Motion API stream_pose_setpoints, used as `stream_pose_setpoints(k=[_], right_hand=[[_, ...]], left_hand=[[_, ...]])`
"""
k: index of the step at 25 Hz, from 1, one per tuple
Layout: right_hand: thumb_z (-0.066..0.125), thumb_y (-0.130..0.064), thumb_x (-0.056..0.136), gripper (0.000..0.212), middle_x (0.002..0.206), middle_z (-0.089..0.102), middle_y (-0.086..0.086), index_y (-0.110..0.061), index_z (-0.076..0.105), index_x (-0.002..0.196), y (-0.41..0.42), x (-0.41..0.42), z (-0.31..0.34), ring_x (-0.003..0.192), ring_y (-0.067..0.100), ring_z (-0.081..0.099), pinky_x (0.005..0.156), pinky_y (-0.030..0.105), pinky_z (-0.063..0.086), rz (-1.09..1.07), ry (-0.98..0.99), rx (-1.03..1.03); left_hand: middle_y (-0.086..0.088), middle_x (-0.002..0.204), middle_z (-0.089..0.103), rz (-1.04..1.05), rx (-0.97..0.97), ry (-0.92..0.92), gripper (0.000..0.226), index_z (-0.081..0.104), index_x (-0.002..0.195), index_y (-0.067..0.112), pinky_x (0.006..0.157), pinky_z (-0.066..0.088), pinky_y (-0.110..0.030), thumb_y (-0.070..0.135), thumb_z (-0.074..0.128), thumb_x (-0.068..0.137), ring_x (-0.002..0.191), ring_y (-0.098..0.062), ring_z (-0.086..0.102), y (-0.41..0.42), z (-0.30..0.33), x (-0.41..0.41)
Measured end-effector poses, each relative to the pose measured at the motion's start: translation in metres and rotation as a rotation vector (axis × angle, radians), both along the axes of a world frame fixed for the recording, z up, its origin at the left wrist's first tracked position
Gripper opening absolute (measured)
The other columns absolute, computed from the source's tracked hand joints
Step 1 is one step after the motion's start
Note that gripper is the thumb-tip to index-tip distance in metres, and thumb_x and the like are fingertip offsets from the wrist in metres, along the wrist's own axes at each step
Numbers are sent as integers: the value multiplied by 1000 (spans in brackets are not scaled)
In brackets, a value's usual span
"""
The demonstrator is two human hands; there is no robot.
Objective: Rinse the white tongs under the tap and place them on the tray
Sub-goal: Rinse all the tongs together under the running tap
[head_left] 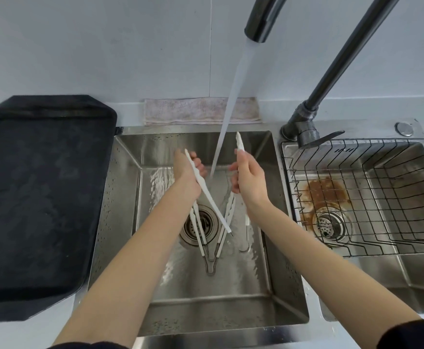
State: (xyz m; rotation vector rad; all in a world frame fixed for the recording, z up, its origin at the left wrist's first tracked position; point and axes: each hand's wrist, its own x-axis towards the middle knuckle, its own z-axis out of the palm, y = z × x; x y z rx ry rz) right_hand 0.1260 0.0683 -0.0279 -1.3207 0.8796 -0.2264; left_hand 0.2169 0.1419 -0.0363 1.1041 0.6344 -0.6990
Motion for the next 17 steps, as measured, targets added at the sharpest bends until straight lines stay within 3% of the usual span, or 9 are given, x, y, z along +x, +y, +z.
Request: stream_pose_setpoints(k=[3,5,8,13,15,17], right_hand=[[45,-31,96,31,75,53,-7,-9,51,117,3,18,8,58,6,49,62,25,45,-12,-25,-85],[51,-30,93,32,74,55,-6,-8,50,117,6,30,13,64,7,52,69,28,47,25,-34,-127],[57,-30,89,38,79,56,-5,-7,49,118,10,43,18,72,12,55,75,32,50,66,-40,-173],[53,-30,92,39,94,63,3,-7,48,123,0,38,14,80,13,59,76,30,52,11,-18,-194],[47,-33,94,44,107,64,7,-9,44,131,-9,27,2,92,18,62,85,35,53,84,95,-272],[46,-32,95,50,119,63,8,-11,36,139,-15,11,-15,99,22,64,83,33,52,252,284,-335]], left_hand=[[4,43,46,-9,13,-5,42,49,71,15,45,36,-20,40,27,96,41,-9,39,16,-13,-6],[1,65,54,-58,-37,7,39,54,94,12,58,43,-23,41,28,98,54,-11,48,21,-20,-16],[-1,83,58,-151,-127,30,40,43,131,6,66,48,-25,27,37,98,68,-10,59,26,-20,-23],[-3,96,61,-418,-58,-116,40,40,127,4,73,55,-30,-2,49,89,72,-12,67,23,-10,-31],[-4,97,59,-405,1,-126,43,37,128,7,78,55,-34,-7,47,89,83,-20,64,24,-15,-37],[-7,98,57,-367,68,-105,44,34,129,9,86,52,-37,-7,46,90,90,-24,61,30,-24,-42]])
